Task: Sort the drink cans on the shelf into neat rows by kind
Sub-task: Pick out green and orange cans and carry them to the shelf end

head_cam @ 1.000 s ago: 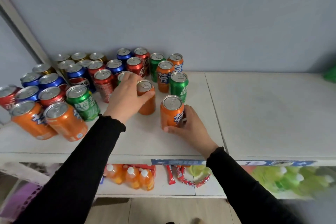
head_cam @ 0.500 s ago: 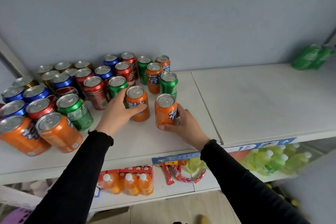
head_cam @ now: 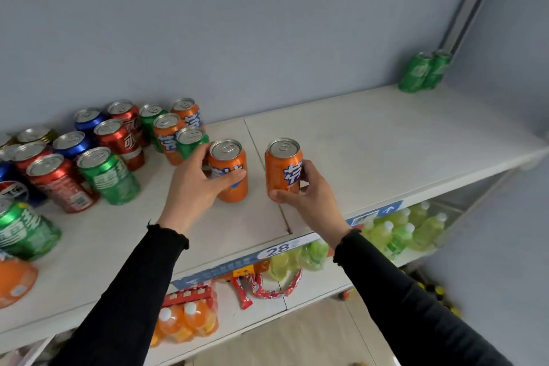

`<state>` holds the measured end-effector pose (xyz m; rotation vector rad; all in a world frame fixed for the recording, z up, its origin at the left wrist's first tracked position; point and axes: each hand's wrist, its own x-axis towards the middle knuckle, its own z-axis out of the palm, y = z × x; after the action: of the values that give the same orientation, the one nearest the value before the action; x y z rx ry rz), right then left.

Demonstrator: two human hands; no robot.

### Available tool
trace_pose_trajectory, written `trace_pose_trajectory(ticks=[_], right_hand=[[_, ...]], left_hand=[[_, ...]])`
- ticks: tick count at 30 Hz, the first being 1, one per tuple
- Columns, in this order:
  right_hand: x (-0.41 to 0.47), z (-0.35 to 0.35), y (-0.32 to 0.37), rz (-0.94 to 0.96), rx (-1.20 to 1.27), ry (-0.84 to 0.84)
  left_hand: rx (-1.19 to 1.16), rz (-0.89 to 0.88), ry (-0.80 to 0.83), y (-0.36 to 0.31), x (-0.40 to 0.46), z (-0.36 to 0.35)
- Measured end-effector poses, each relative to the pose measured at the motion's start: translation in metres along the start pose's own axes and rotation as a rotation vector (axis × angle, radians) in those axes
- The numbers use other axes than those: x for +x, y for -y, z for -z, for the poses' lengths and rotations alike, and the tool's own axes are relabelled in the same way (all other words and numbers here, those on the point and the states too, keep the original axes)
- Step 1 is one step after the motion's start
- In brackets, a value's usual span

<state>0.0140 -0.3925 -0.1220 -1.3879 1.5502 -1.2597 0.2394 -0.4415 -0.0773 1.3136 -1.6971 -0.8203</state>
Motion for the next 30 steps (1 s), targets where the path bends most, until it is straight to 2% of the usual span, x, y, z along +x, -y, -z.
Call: trace_pose_trajectory(ticks=[10, 15, 21, 30], right_hand=[[0.042, 0.186, -0.054, -0.02, -0.036, -0.053], [0.081, 0.253, -0.071, -0.024, -0.022, -0.07], [0.145, 0.292, -0.083, -0.031, -0.002, -0.108], [0.253, 0.308, -0.114, -0.04, 0.012, -0.198]], left_hand=[[-0.048, -0.026, 0.057, -0.082, 0.043, -0.179], [-0.106, -0.008, 0.061, -0.112, 0.07, -0.244], [-0.118, -0.006, 0.084, -0.131, 0.125, -0.295], [-0.101, -0.015, 0.082, -0.135, 0.228, -0.359]])
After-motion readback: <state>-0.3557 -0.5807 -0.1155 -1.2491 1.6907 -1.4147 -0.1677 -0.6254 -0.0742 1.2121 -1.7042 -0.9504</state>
